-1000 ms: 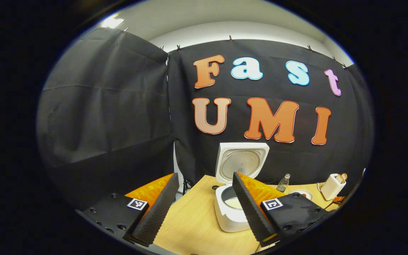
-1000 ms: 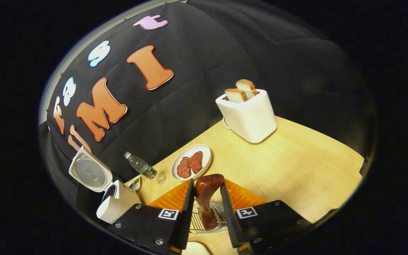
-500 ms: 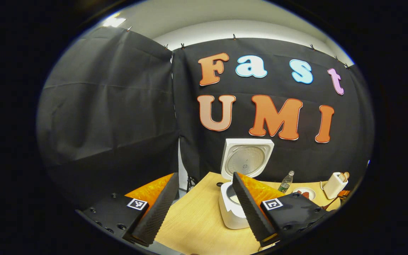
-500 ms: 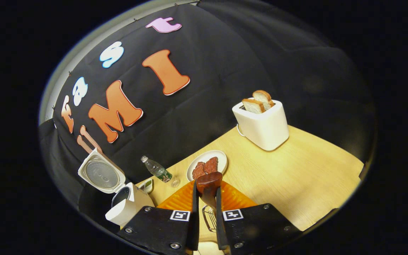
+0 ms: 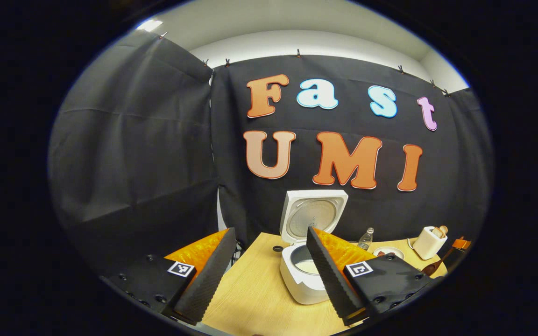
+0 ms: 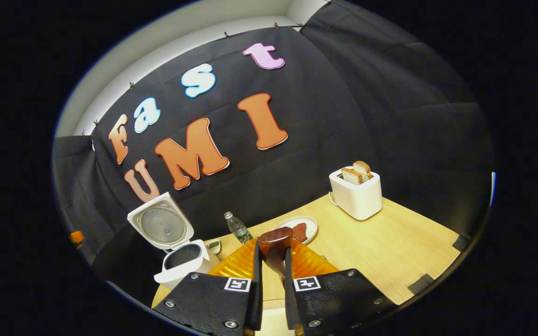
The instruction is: Close the left gripper, press the button to open the rice cooker; take a wooden spoon from the chopstick holder with the right hand, scoop a spoonful of rice and pour it into the rice cooker, then put the wooden spoon back into the chopstick holder.
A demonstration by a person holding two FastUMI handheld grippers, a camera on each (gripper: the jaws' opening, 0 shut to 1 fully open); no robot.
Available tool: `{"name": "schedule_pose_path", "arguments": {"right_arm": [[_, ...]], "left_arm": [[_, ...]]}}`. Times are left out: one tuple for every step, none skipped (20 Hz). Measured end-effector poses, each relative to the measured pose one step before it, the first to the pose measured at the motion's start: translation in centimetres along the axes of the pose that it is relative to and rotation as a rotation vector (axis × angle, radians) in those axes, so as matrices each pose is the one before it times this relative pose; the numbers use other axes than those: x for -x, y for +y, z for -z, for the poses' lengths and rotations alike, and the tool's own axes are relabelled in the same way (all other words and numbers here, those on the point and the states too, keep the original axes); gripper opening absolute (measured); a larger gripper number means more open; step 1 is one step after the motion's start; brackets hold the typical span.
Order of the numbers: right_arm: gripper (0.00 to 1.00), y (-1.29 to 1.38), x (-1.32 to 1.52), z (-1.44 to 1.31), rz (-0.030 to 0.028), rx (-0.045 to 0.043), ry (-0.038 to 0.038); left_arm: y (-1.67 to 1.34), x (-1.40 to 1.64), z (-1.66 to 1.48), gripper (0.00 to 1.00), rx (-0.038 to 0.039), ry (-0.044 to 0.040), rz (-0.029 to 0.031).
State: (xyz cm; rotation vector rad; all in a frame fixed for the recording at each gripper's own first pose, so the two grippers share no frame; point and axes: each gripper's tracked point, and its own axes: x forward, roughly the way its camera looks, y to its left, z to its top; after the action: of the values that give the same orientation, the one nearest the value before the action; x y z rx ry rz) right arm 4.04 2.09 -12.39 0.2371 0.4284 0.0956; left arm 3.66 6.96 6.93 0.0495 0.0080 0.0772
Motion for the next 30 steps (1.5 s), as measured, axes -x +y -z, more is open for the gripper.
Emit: {"name": "schedule_pose_path", "arguments": {"right_arm": [[0.19, 0.884, 0.73, 0.871, -0.00603, 0.01756, 0.0089], [0.19, 0.619, 0.459, 0.799, 0.00058, 0.0218, 0.0094], [0.19, 0.677, 0.342, 0.884, 0.00256, 0.02409, 0.00888], [0.19, 0.416, 0.202, 1.001, 0.00433, 0.02202, 0.01227], [0.19, 0.472, 0.118, 1.08, 0.00479, 0.01811, 0.01049], [0.19, 0.403, -0.01, 0.956, 0.0023, 0.01424, 0.01191], [0.19, 0.378, 0.036, 0.986, -0.00073, 0.01806, 0.00403], [0.19, 0.289, -0.113, 0.606, 0.00648, 0.01965, 0.0001], [0.19, 0.025, -0.254, 0.883, 0.01483, 0.02184, 0.01066], [0.19, -0.104, -0.229, 0.757, 0.0172, 0.02621, 0.00855], [0.19, 0.051, -0.138, 0.73, 0.0158, 0.02608, 0.00584], [0.19, 0.049, -0.101, 0.697, 0.01246, 0.02342, 0.00944], [0.19, 0.25, -0.066, 0.74, 0.0103, 0.02236, 0.008], [0.19, 0.154, -0.052, 0.665, 0.00684, 0.02265, 0.0078], [0.19, 0.171, 0.069, 0.768, 0.01055, 0.02625, 0.00447], [0.19, 0.291, 0.016, 0.522, 0.00457, 0.02181, 0.00648], [0.19, 0.178, 0.043, 0.772, 0.00921, 0.01645, 0.01222], [0.19, 0.149, -0.148, 0.857, 0.00903, 0.01264, 0.01618], [0.19, 0.253, 0.285, 0.558, 0.00648, 0.00531, 0.00625], [0.19, 0.037, 0.197, -0.029, 0.00858, -0.00693, -0.00967], [0.19, -0.123, 0.18, 0.27, 0.00988, -0.01149, 0.00018], [0.19, 0.098, 0.046, 0.088, 0.00592, -0.0236, 0.0026], [0.19, 0.347, 0.01, 0.485, -0.00573, -0.03112, 0.01366], [0.19, 0.735, -0.036, 0.598, -0.02042, -0.03582, 0.01797], [0.19, 0.719, 0.223, 0.393, -0.01799, -0.03476, 0.00224], [0.2, 0.416, -0.137, -0.081, -0.00963, -0.03249, 0.00017], [0.19, -0.075, 0.143, 0.237, 0.00089, -0.02832, -0.0039], [0.19, -0.023, 0.017, -0.047, 0.00351, -0.02613, -0.00158], [0.19, -0.034, -0.056, -0.061, -0.00156, -0.03503, 0.00173], [0.19, 0.154, -0.177, -0.092, -0.00674, -0.04542, 0.00299]], "left_arm": [[0.161, -0.193, -0.009, 1.0, -0.00232, -0.00008, 0.01219], [0.218, -0.156, 0.081, 1.0, -0.00435, 0.00103, 0.01171], [0.197, -0.159, 0.119, 1.0, -0.00321, 0.00148, 0.01107], [0.259, -0.191, 0.164, 1.0, -0.00094, 0.00523, 0.00936], [0.218, -0.107, 0.167, 1.0, -0.00253, 0.00594, 0.00999], [0.324, -0.218, 0.211, 1.0, -0.00209, 0.00564, 0.00681], [0.305, -0.113, 0.095, 1.0, -0.00078, 0.00429, 0.00652], [0.283, -0.128, 0.338, 1.0, -0.00209, 0.00789, 0.00597], [0.396, -0.167, 0.422, 1.0, -0.00428, 0.01474, 0.00301], [0.319, -0.056, 0.363, 1.0, -0.00456, 0.00927, 0.00391], [0.332, -0.172, 0.182, 1.0, -0.00405, 0.00707, 0.0031], [0.413, -0.081, 0.244, 1.0, -0.00452, 0.00484, 0.00276], [0.344, -0.05, 0.252, 1.0, -0.00565, 0.00461, 0.00225], [0.327, -0.083, 0.25, 1.0, -0.00657, 0.00438, 0.00093], [0.35, -0.214, 0.17, 1.0, -0.0052, 0.00461, 0.00115], [0.32, -0.058, 0.323, 1.0, -0.00422, 0.00639, 0.00001], [0.325, -0.108, 0.193, 1.0, -0.00203, 0.00545, 0.00009], [0.155, -0.131, 0.229, 1.0, -0.00006, 0.00506, 0.00321], [0.06, -0.14, 0.132, 1.0, 0.00057, 0.00342, 0.00459], [0.134, -0.252, 0.13, 1.0, 0.0, 0.00343, 0.0038], [0.098, -0.104, 0.119, 1.0, 0.00124, 0.00374, 0.00533], [0.026, 0.011, 0.086, 1.0, 0.00314, 0.00112, 0.00429], [0.084, -0.117, 0.066, 1.0, 0.0034, 0.00135, 0.00346], [0.15, -0.03, 0.255, 1.0, 0.00255, 0.00264, 0.00247], [0.1, -0.163, 0.18, 1.0, 0.0015, 0.00372, 0.0012], [0.251, -0.06, 0.207, 1.0, 0.00054, 0.00444, -0.00042], [0.175, -0.119, 0.255, 1.0, 0.00055, 0.00508, -0.00163], [0.264, -0.088, 0.304, 1.0, 0.00225, 0.00561, -0.00208], [0.184, -0.108, 0.089, 1.0, 0.0038, 0.00481, -0.0015], [0.241, -0.139, 0.222, 1.0, 0.0046, 0.00445, -0.00088]]}}
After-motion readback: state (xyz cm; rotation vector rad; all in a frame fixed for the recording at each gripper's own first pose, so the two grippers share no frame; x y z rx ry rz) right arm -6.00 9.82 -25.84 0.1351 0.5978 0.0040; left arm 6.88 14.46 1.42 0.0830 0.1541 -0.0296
